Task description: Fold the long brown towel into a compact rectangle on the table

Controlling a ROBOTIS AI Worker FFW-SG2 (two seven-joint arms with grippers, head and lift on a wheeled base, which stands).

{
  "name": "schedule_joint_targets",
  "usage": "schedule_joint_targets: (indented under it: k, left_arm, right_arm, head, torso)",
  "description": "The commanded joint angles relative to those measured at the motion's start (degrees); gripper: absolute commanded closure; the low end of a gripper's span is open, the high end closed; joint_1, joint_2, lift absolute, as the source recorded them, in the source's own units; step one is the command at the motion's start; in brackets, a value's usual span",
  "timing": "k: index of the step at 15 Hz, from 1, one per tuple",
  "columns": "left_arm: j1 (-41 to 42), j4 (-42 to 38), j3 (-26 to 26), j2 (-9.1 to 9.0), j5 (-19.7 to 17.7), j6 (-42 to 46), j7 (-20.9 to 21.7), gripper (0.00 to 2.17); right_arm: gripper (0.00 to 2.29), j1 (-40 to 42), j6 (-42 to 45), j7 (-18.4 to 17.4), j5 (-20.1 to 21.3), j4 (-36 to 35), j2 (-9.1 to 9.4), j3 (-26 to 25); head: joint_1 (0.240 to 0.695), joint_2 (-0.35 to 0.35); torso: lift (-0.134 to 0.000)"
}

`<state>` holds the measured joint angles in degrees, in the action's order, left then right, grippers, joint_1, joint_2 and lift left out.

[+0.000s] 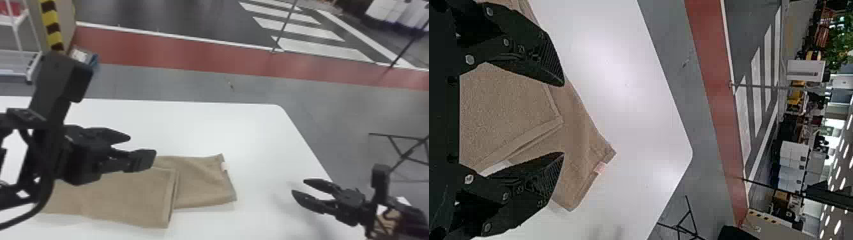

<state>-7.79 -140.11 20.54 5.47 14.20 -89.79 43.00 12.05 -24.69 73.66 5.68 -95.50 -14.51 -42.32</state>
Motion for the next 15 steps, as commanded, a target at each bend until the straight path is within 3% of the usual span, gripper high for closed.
schedule_joint_targets:
  k: [1,3,6,10,13,15]
  left_arm:
    - [-0.2,0.3,0.1,-0.55,0.0,-0.2,-0.2,0.03]
    - [0.8,0.3,-1.7,-0.29,-0.1,-0.2,-0.1,0.03]
    - [3.3,-0.2,-8.1,0.33,-1.4,-0.2,0.5,0.03]
    - [6.4,-1.0,-14.5,1.65,-4.3,-0.2,0.9,0.03]
    - [9.3,-1.0,-18.4,2.70,-5.5,-0.2,1.6,0.03]
    - [11.1,-1.0,-20.6,2.70,-6.6,-0.2,2.2,0.03]
  right_arm:
    - [0.29,0.3,-3.0,0.2,-2.3,-2.9,0.54,0.0]
    - [0.29,0.7,-7.1,0.2,-3.9,-7.3,1.85,0.6]
    - [0.28,1.0,-22.4,-1.5,-7.4,-16.0,4.49,4.6]
    - [0.28,0.9,-40.0,-7.3,-9.2,-26.2,8.80,13.2]
    - [0.28,0.4,-51.9,-12.0,-9.4,-31.3,11.70,21.1]
    - [0.28,-1.7,-57.0,-15.3,-9.0,-31.6,12.14,26.0]
  head:
    - [0.695,-0.350]
    - [0.695,-0.350]
    - [0.695,-0.350]
    - [0.695,-0.341]
    - [0.695,-0.234]
    - [0.695,-0.126]
  torso:
    - [-0.124]
    - [-0.124]
    - [-0.124]
    - [-0.124]
    - [-0.124]
    - [-0.124]
